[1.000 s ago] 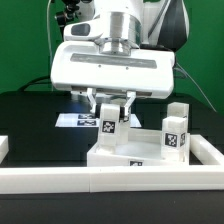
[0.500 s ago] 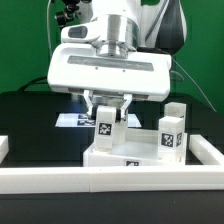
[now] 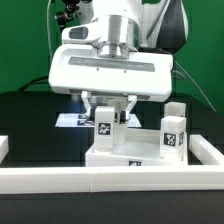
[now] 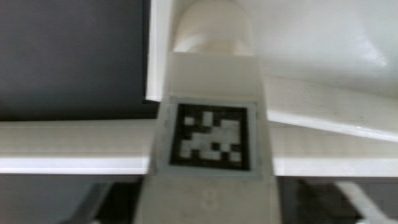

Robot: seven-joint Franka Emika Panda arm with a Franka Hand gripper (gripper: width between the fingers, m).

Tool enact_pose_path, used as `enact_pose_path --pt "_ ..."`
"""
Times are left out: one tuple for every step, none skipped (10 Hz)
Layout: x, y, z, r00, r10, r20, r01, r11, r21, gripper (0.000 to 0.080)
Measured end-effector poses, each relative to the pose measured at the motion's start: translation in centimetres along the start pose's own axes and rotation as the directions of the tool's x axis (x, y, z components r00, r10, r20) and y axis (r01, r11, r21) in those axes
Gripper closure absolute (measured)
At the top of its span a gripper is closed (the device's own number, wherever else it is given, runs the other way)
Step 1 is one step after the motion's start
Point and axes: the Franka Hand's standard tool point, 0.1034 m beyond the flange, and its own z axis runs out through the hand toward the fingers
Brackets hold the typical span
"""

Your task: Assemble square table

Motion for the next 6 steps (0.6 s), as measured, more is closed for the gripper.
enact_pose_path --pt "-0.02 0.0 0.02 1.0 0.0 0.0 0.0 1.0 0.0 0.0227" --pt "-0.04 0.0 0.03 1.0 0.0 0.001 0.0 1.0 0.0 0.0165" --pt "-0.06 0.0 0.04 1.0 0.0 0.001 0.0 1.0 0.0 0.0165" --pt "-0.07 0.0 0.04 1.0 0.0 0.001 0.0 1.0 0.0 0.0152" --pt "-0.07 0.0 0.05 1.0 0.0 0.001 0.0 1.0 0.0 0.0152" --pt "-0.06 0.04 0.04 1.0 0.0 0.002 0.0 1.0 0.0 0.015"
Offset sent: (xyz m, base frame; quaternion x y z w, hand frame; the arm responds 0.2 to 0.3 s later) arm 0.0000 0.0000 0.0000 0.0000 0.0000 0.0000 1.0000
